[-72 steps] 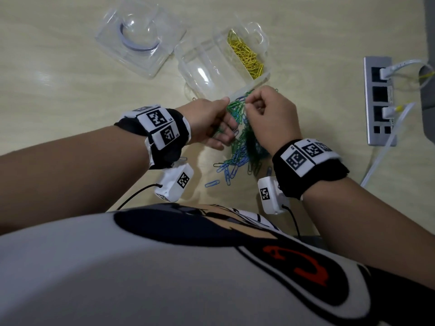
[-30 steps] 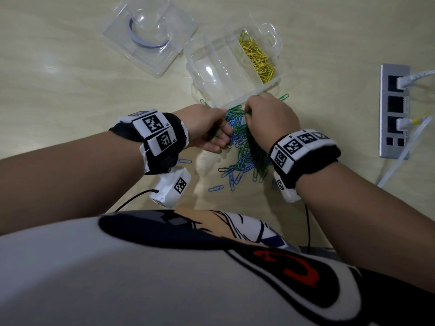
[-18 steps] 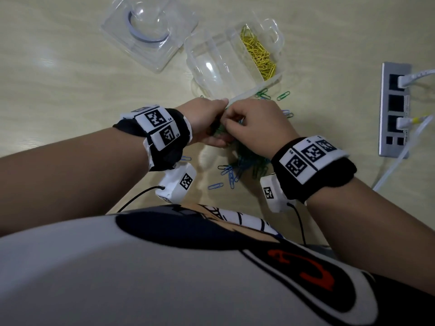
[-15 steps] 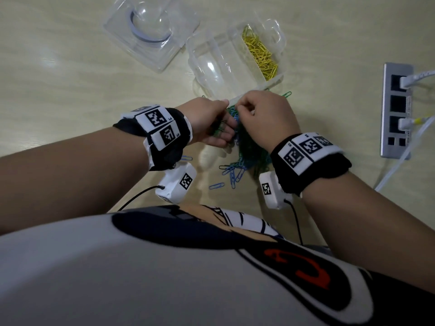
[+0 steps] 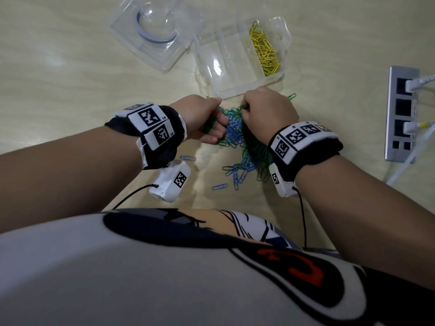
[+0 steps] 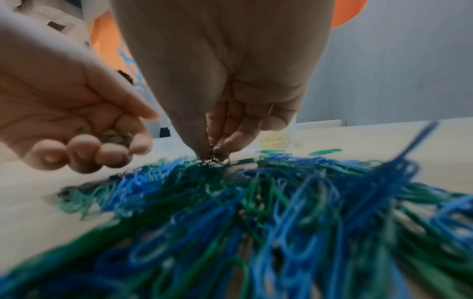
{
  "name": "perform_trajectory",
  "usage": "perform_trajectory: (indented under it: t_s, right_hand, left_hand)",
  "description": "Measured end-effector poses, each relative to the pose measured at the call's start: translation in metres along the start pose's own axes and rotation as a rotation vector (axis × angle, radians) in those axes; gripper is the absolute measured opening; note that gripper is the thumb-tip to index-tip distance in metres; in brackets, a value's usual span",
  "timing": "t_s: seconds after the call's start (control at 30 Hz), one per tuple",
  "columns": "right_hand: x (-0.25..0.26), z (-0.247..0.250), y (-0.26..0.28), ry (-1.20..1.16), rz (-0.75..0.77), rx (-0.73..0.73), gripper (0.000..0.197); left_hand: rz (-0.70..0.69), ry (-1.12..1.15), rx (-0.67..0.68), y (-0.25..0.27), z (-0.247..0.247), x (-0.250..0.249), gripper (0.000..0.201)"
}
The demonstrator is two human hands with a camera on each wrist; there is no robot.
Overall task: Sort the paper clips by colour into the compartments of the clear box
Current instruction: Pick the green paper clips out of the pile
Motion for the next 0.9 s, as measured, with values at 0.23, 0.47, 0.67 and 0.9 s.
perform_trajectory:
  t_s: [0.23,0.47,0.67,0.9]
  right_hand:
    - [0.029,0.030,0.022,-0.254,0.092,-0.029,0.019]
    - [0.005,0.028,0.017,-0.390,-0.040,-0.121,0.015]
    - [0.001,-0.005,0.005,-0.037,-0.023,0.031,0.017]
    - [-0.018,0.012,0.013,-0.163,-0.129,-0.048,0.014]
  left_hand:
    - [-0.036,0.073,-0.012,-0.003,0.001,-0.007,0.046]
    - [0.003,0.042,0.056,0.001,-0.003,-0.003,0.048]
    - [0.013,0.074,0.028,0.001,0.007,-0.002,0.053]
    - [0.005,0.111,-0.001,0.000,0.018,-0.003,0.062]
Point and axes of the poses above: each hand's wrist, its own y-axis away from the middle knuckle, its own z-axis out of the back of the hand, x = y × z, the point moved 10 cm from there along -y, towards the middle knuckle, and after that the axes turned 3 degrees about y, right-handed, at the moved point
